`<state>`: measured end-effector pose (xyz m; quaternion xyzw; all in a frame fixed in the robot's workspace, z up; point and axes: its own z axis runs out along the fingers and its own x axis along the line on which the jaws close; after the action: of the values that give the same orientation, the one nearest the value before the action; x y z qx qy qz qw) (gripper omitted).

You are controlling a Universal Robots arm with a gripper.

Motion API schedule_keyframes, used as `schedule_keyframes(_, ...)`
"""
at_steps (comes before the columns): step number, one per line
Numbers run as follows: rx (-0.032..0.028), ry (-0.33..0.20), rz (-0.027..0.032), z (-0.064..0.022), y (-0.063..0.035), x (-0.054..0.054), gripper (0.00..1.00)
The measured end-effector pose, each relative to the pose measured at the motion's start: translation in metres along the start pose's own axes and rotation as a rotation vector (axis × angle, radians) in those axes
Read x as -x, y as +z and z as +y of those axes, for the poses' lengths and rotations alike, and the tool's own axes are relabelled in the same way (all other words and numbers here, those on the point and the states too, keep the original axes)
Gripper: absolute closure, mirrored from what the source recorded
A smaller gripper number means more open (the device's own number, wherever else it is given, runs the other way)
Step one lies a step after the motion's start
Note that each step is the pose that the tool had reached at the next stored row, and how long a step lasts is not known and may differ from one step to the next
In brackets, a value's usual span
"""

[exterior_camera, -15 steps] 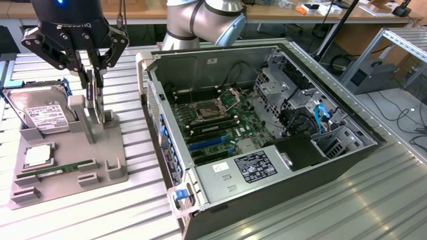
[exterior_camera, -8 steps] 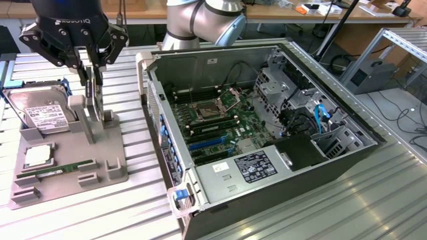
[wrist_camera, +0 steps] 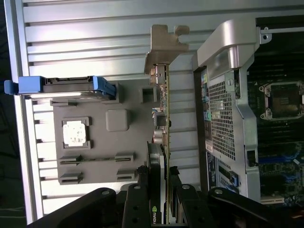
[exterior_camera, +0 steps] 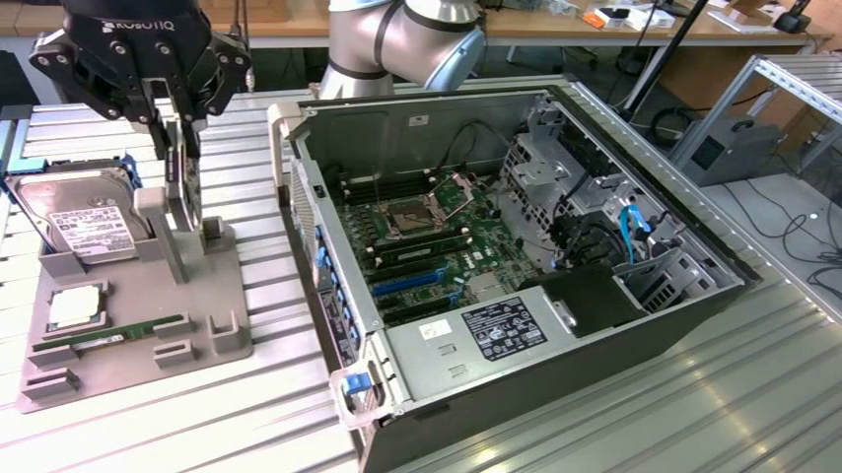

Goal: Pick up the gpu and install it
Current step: 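Pick up the gpu and move the gpu toward the slot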

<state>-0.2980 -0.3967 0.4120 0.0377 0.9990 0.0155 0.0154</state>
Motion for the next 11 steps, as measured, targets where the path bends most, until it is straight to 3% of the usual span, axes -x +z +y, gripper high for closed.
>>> schedule_keyframes(6, -0.0010, 0.000, -0.0001, 0.0002, -0.0074, 0.0003, 0.73)
schedule_keyframes(11, -0.0297, -0.001, -0.0021, 0.0003, -0.0079, 0.0003, 0.73)
